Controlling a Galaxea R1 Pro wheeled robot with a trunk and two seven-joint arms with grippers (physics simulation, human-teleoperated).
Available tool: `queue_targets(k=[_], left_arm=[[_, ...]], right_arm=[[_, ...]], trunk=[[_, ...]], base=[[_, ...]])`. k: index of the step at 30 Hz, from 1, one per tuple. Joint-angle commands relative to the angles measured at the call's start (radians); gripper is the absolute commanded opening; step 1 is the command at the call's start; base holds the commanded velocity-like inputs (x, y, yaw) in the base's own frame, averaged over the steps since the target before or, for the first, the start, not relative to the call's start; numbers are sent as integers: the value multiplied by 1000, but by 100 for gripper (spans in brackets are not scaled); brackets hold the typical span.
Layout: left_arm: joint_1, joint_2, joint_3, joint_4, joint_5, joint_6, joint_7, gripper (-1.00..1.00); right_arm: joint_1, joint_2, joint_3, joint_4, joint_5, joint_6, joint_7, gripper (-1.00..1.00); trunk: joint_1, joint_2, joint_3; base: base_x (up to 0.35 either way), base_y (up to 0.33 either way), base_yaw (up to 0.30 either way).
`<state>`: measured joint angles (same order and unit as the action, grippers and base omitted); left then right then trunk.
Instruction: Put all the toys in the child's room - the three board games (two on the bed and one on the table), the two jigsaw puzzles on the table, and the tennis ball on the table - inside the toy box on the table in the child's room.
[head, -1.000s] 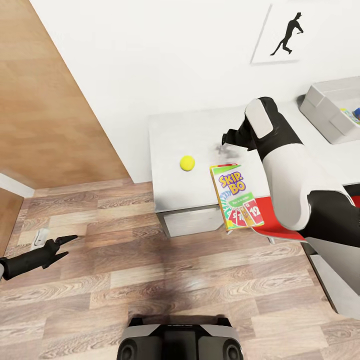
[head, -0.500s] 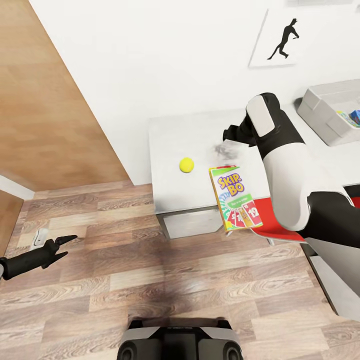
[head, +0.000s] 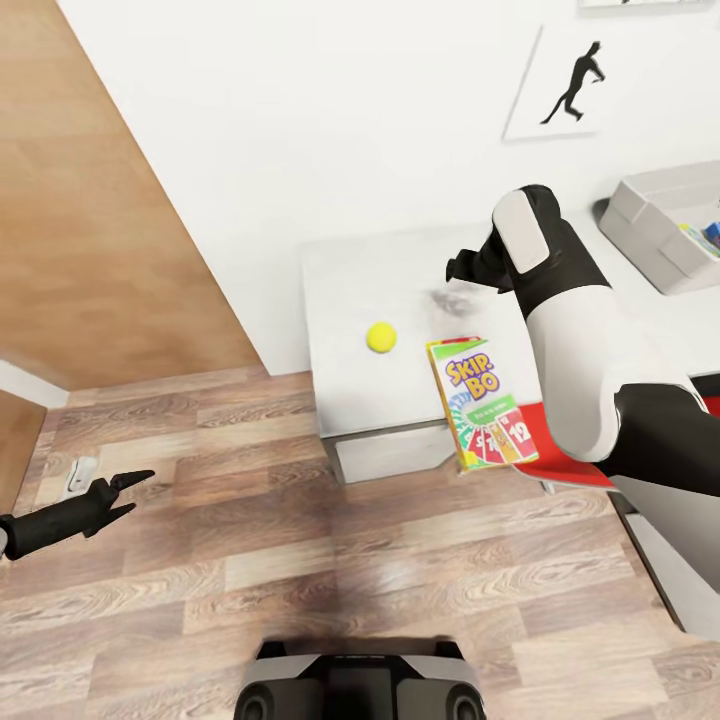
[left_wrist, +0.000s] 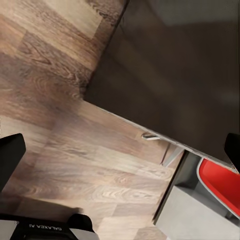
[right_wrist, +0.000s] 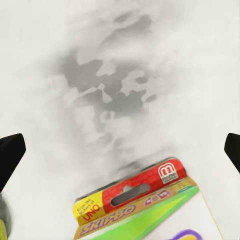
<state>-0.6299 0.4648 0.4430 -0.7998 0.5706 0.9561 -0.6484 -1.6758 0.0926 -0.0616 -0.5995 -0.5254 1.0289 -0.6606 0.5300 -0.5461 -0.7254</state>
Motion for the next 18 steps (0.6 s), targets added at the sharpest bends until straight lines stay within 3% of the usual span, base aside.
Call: queue_targets(k=[1, 8, 18], left_arm=[[-1, 0, 2, 1, -3, 4, -5, 100], [-1, 0, 2, 1, -3, 4, -5, 100], [-1, 0, 1, 1, -3, 4, -5, 100]], right_arm=[[-1, 1, -4, 0, -9, 0, -10, 100], [-1, 1, -4, 0, -8, 0, -10, 100], [0, 1, -4, 0, -7, 0, -10, 100]], trunk=[[1, -1, 0], [1, -1, 7], [1, -1, 19]], base=[[102, 243, -149], [78, 223, -186], [10, 37, -204]])
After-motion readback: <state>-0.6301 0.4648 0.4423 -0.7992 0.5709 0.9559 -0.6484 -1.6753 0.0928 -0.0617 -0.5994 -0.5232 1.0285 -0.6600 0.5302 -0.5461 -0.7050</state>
